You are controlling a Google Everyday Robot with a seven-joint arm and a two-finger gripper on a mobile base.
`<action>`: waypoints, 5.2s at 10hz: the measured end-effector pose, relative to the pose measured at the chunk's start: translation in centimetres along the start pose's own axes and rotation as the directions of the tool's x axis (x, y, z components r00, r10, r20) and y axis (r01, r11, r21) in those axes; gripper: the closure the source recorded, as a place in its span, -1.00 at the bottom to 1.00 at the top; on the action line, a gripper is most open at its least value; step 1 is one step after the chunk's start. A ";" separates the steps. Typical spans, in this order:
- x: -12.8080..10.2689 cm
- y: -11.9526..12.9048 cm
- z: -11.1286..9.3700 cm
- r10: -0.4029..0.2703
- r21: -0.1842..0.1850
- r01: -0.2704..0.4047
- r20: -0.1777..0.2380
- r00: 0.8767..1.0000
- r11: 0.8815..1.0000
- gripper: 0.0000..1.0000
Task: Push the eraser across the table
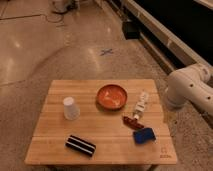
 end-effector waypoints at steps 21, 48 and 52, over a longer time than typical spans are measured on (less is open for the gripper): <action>0.0 0.0 0.0 0.000 0.000 0.000 0.000 1.000 1.000 -0.30; -28.1 18.2 11.3 -0.427 -0.012 0.453 0.307 0.850 0.892 0.39; -30.2 18.7 13.7 -0.471 -0.029 0.502 0.307 0.827 0.864 1.00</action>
